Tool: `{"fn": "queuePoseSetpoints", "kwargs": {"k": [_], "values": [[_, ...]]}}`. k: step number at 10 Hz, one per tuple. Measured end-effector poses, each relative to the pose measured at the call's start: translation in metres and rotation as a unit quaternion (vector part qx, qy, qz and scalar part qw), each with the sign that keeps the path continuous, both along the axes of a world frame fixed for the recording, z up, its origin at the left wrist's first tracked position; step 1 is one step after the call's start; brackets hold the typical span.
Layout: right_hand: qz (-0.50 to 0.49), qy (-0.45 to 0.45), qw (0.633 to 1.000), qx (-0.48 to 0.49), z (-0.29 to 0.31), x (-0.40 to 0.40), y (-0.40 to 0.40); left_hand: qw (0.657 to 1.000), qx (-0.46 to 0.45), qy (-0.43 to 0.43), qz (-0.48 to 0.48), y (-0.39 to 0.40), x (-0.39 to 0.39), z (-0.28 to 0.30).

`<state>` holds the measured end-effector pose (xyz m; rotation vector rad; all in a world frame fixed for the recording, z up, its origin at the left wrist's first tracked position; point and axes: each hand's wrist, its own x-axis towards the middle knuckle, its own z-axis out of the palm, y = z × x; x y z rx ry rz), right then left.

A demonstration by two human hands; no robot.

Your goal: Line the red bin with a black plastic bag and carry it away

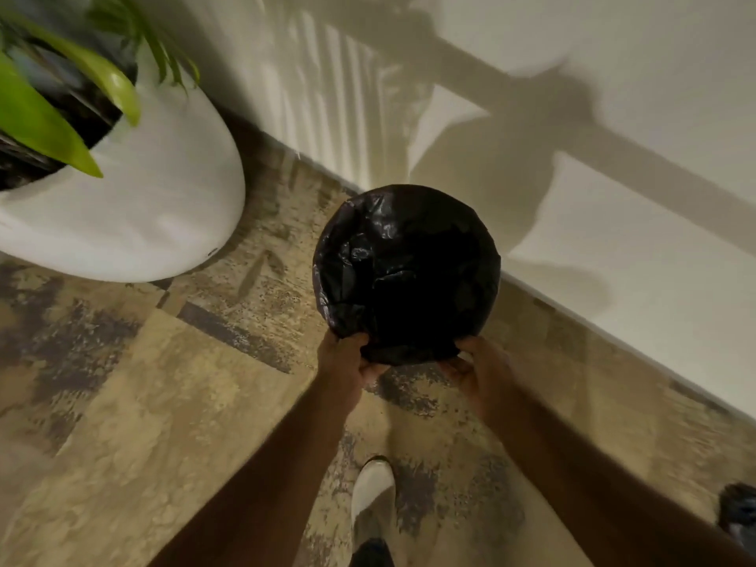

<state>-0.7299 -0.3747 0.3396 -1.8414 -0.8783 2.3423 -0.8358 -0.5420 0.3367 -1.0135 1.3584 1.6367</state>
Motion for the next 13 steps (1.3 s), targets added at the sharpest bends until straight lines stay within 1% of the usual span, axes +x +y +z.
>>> {"fn": "queuePoseSetpoints", "kwargs": {"k": [1,2,4,6,7,9,10,11,12,13], "values": [[0.022,0.008,1.000,-0.010,-0.029,-0.019,0.005,1.000,0.001,-0.007,0.003,-0.001,-0.019,-0.031],[0.060,0.014,0.998,-0.007,-0.075,-0.044,0.010,1.000,0.000,-0.011,-0.002,-0.002,-0.044,-0.074],[0.070,0.007,0.998,-0.006,-0.122,-0.074,0.015,1.000,0.018,-0.015,0.008,0.001,-0.070,-0.119],[0.072,-0.012,0.997,-0.002,-0.148,-0.086,0.016,0.999,0.043,0.000,-0.003,0.003,-0.080,-0.150],[0.076,-0.009,0.997,-0.001,-0.155,-0.086,0.016,0.999,0.043,0.000,-0.005,0.002,-0.081,-0.159],[0.058,0.005,0.998,-0.013,-0.163,-0.081,0.013,0.998,0.032,0.014,-0.043,0.000,-0.079,-0.170],[0.052,0.009,0.999,-0.012,-0.158,-0.082,0.014,0.997,0.011,0.037,-0.064,-0.003,-0.077,-0.169],[0.057,0.006,0.998,0.001,-0.149,-0.080,0.013,0.991,-0.041,0.057,-0.115,-0.005,-0.076,-0.163],[0.139,-0.035,0.988,0.055,-0.134,-0.066,0.018,0.965,-0.138,0.093,-0.204,-0.011,-0.063,-0.146],[0.171,-0.035,0.982,0.066,-0.111,-0.055,0.028,0.940,-0.197,0.117,-0.252,-0.013,-0.059,-0.122]]}}
